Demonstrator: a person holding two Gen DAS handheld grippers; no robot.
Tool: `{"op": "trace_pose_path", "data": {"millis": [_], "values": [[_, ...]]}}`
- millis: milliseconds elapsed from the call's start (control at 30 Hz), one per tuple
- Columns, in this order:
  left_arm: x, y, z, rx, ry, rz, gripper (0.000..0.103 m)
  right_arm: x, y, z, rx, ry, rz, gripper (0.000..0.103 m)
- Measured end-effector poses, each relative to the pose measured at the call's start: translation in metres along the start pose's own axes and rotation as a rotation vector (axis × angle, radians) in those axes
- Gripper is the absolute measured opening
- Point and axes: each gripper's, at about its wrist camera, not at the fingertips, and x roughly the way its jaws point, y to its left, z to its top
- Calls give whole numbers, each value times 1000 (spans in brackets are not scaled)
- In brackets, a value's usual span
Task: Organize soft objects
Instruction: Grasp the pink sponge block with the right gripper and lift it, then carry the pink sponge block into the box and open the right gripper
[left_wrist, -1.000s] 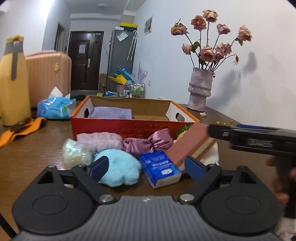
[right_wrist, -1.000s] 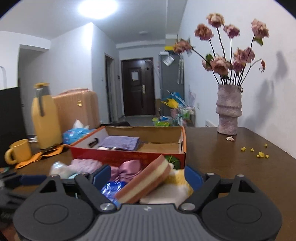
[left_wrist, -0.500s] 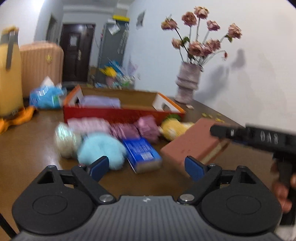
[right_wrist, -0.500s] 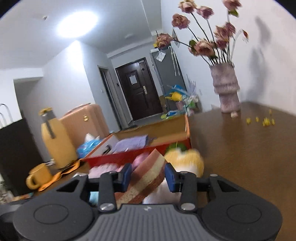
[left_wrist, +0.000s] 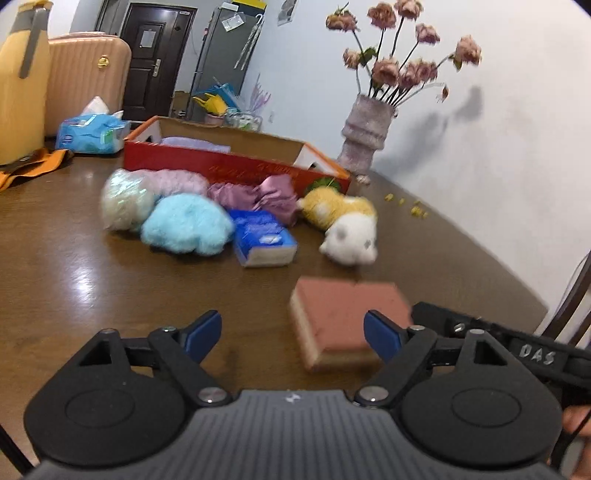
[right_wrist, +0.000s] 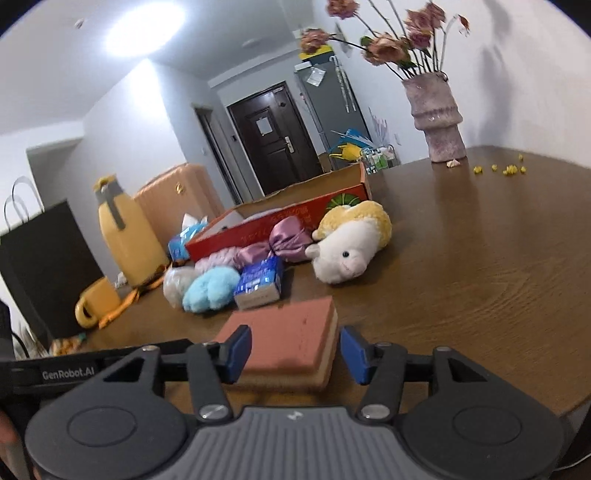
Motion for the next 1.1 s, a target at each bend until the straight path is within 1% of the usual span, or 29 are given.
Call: {"op": "trace_pose_path", "data": {"millis": [33, 100, 133, 167, 200, 233, 267, 300, 400, 467, 500, 567, 633, 667, 700, 733, 767, 800, 867, 900, 933, 967, 1033, 1067, 1100], "values": [[4, -1, 5, -13, -1, -12, 79, 3, -2, 4, 15, -1, 7, 54], [14, -2, 10, -30, 14, -21, 63, 13, -5, 10, 32, 12, 1, 53], [20, -3, 12, -39, 32, -30, 57, 18, -7, 11, 38, 19, -9, 51], [25, -2, 13, -47, 52, -41, 47, 23, -9, 13, 49, 34, -19, 45], [31, -1, 13, -61, 75, -57, 39, 29, -11, 13, 59, 55, -16, 33], [36, 2, 13, -80, 96, -73, 36, 33, -14, 13, 84, 69, -10, 29], [41, 4, 12, -99, 112, -89, 29, 36, -18, 12, 113, 76, 2, 23], [42, 6, 12, -113, 108, -95, 28, 38, -22, 12, 137, 82, 21, 22], [41, 8, 16, -114, 96, -103, 27, 42, -27, 16, 167, 84, 42, 19], [40, 12, 30, -113, 65, -117, 27, 42, -22, 28, 160, 61, 59, 18], [39, 16, 42, -112, 41, -123, 27, 45, -16, 38, 136, 44, 69, 18], [38, 26, 73, -96, -34, -123, 27, 57, -1, 64, 71, 11, 94, 18], [43, 34, 109, -53, -95, -84, 27, 80, 12, 95, 37, -5, 127, 18], [49, 40, 129, -18, -118, -73, 27, 95, 19, 111, 25, -14, 137, 18], [59, 50, 149, -9, -134, -60, 27, 113, 26, 128, 12, -26, 135, 18], [73, 60, 167, -21, -125, -51, 27, 131, 33, 143, -1, -30, 140, 18], [86, 72, 183, -39, -99, -52, 26, 152, 38, 158, -3, -29, 139, 18], [100, 85, 197, -54, -71, -43, 26, 177, 41, 173, 14, -17, 132, 18], [124, 109, 215, -68, -14, -1, 26, 221, 47, 189, 15, 24, 131, 18], [135, 118, 220, -59, 10, 24, 26, 248, 48, 193, 36, 74, 114, 18], [145, 127, 223, -55, 35, 67, 26, 269, 49, 193, 48, 124, 105, 18], [152, 133, 223, -46, 57, 92, 26, 286, 50, 191, 66, 164, 111, 18], [162, 143, 221, -15, 109, 131, 26, 314, 53, 183, 79, 231, 100, 18], [165, 147, 220, -1, 123, 149, 26, 322, 55, 180, 83, 252, 104, 18], [166, 150, 217, 12, 117, 169, 26, 329, 57, 177, 86, 268, 110, 17]]}}
